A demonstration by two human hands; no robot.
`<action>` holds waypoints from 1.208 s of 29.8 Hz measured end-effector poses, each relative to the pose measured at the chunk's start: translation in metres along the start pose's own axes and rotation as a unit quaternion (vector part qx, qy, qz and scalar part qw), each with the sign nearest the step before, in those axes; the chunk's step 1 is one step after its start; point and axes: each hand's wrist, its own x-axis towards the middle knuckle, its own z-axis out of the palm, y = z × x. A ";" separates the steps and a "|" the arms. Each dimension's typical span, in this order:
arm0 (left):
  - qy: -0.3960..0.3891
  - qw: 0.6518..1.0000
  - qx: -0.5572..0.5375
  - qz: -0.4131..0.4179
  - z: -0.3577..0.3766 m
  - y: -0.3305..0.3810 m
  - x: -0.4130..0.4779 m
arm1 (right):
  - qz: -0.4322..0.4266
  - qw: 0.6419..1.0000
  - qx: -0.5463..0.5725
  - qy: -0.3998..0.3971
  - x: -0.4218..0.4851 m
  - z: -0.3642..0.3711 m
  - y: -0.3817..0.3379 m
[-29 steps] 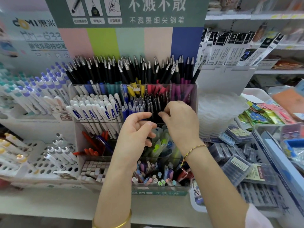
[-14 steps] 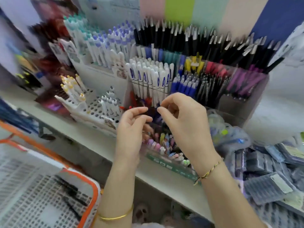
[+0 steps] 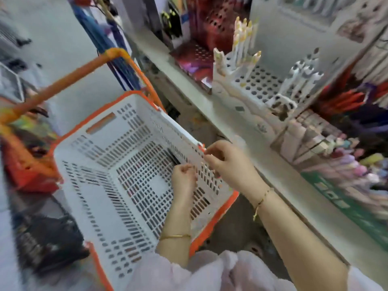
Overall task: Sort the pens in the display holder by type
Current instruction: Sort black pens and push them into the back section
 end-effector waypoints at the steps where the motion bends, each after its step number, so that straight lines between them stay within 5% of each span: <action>1: 0.015 0.999 0.028 -0.037 -0.016 -0.021 0.024 | 0.017 1.000 0.002 -0.017 0.012 0.026 -0.001; 7: -0.036 0.957 0.280 -0.062 -0.032 -0.090 0.083 | 0.083 0.996 0.021 -0.016 0.020 0.073 0.010; 13: -0.052 0.925 0.373 -0.047 -0.029 -0.106 0.111 | 0.149 0.988 0.035 -0.005 0.028 0.099 0.029; 28: -0.052 0.939 0.330 -0.083 -0.006 -0.086 0.156 | 0.153 0.988 0.018 0.008 0.036 0.112 0.034; 36: 0.011 0.950 0.309 -0.051 -0.019 -0.085 0.171 | 0.154 0.988 0.028 0.005 0.036 0.113 0.036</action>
